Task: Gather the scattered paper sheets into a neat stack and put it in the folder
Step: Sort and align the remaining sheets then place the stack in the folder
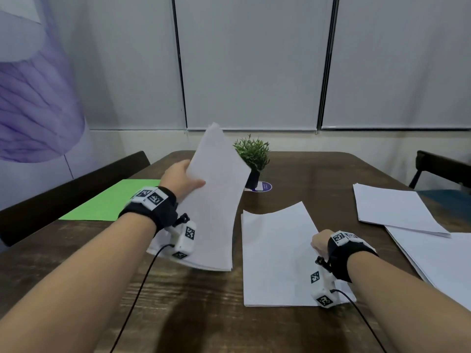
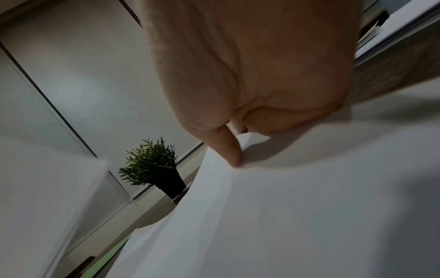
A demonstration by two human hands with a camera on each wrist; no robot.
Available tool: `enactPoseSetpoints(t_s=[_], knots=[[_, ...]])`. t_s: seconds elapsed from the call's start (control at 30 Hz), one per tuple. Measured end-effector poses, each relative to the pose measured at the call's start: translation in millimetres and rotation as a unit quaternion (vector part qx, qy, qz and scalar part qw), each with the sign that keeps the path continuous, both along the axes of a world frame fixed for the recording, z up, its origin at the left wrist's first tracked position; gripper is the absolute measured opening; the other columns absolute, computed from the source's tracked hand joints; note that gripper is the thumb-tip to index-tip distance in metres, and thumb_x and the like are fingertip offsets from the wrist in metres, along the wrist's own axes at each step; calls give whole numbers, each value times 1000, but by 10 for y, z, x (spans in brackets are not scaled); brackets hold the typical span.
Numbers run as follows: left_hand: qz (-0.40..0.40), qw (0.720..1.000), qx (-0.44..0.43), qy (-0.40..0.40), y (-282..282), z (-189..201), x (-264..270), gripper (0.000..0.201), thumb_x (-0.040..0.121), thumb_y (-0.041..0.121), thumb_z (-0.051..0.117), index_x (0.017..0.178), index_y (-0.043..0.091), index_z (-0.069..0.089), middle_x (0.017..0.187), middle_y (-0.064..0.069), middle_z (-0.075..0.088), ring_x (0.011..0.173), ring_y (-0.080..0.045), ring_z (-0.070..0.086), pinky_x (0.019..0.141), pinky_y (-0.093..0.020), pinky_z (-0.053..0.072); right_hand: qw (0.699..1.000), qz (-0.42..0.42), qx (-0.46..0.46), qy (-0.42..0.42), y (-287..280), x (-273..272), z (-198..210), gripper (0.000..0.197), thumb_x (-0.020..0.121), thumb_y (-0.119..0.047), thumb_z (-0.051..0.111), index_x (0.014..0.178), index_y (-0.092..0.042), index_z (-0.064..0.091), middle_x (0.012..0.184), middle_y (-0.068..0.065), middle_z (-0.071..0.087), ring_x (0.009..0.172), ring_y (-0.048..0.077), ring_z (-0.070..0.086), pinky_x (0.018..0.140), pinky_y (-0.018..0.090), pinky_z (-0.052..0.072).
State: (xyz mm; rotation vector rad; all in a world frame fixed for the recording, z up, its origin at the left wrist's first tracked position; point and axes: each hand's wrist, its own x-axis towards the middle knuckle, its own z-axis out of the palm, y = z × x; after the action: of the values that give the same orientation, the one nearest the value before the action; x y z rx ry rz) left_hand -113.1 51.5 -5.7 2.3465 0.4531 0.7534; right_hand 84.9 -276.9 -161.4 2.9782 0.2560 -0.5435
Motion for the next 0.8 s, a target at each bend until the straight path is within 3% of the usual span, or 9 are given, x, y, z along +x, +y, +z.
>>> enactPoseSetpoints(t_s=[0.07, 0.17, 0.23, 0.3, 0.43, 0.53, 0.6, 0.67, 0.8], knots=[[-43, 998, -28, -35, -183, 168, 101, 49, 69, 29, 77, 115, 23, 62, 106, 2, 70, 97, -19, 66, 90, -39, 52, 988, -33, 151, -9, -44, -219, 148, 23, 87, -33, 56, 98, -14, 62, 119, 11, 64, 109, 29, 62, 98, 32, 45], [-132, 975, -161, -77, -485, 300, 250, 50, 72, 20, 79, 119, 20, 61, 106, 2, 71, 94, -17, 69, 87, -37, 54, 904, -187, 378, 75, -131, -52, 35, 82, 91, -71, 21, 145, -12, 39, 149, 9, 41, 135, 29, 41, 115, 40, 26], [-173, 946, -256, -98, -691, 276, 350, 47, 74, 10, 78, 117, 12, 60, 104, -3, 71, 92, -20, 69, 86, -38, 55, 854, -230, 459, 81, -259, 591, -467, 131, 45, -105, 15, 146, -25, 37, 150, 2, 40, 134, 28, 43, 115, 46, 26], [-167, 924, -332, -91, -850, 107, 460, 44, 76, 2, 76, 117, 3, 59, 106, -11, 69, 91, -25, 68, 84, -40, 55, 807, -241, 528, 107, -298, 902, -788, 153, 16, -109, 13, 142, -28, 44, 147, 2, 45, 131, 30, 47, 112, 49, 29], [-86, 925, -368, 37, -956, -605, 670, 39, 76, 6, 78, 111, -4, 63, 110, -16, 68, 83, -27, 67, 77, -38, 56, 725, -300, 590, 191, -181, -217, 85, 122, 53, -101, 23, 116, -6, 65, 104, 17, 72, 92, 35, 68, 79, 40, 55], [-31, 947, -185, 262, -1005, -996, 703, 53, 83, 29, 73, 123, -1, 58, 125, -11, 62, 111, -26, 61, 89, -25, 46, 732, -243, 602, 208, -143, -392, 200, 76, 79, -79, 42, 102, -10, 64, 95, 14, 74, 85, 31, 68, 79, 41, 56], [-29, 926, -53, 373, -1032, -1078, 638, 56, 91, 40, 60, 133, 6, 51, 137, -7, 53, 124, -22, 51, 91, -21, 39, 807, -186, 531, 177, -114, -367, 173, 57, 81, -51, 68, 117, -8, 60, 114, 12, 66, 87, 28, 64, 71, 36, 56], [-40, 914, -1, 404, -1002, -1075, 648, 54, 96, 41, 50, 138, 8, 47, 143, -6, 47, 131, -21, 45, 99, -22, 36, 874, -135, 449, 129, -94, -306, 84, 69, 65, -37, 80, 121, -3, 59, 114, 12, 66, 93, 31, 65, 77, 38, 57], [-44, 912, -14, 408, -926, -1114, 723, 54, 95, 46, 50, 131, 7, 53, 137, -7, 54, 126, -23, 50, 94, -23, 38, 873, -89, 470, 97, -86, -280, 37, 58, 57, -19, 74, 110, -17, 52, 108, 11, 65, 101, 33, 64, 92, 48, 52]])
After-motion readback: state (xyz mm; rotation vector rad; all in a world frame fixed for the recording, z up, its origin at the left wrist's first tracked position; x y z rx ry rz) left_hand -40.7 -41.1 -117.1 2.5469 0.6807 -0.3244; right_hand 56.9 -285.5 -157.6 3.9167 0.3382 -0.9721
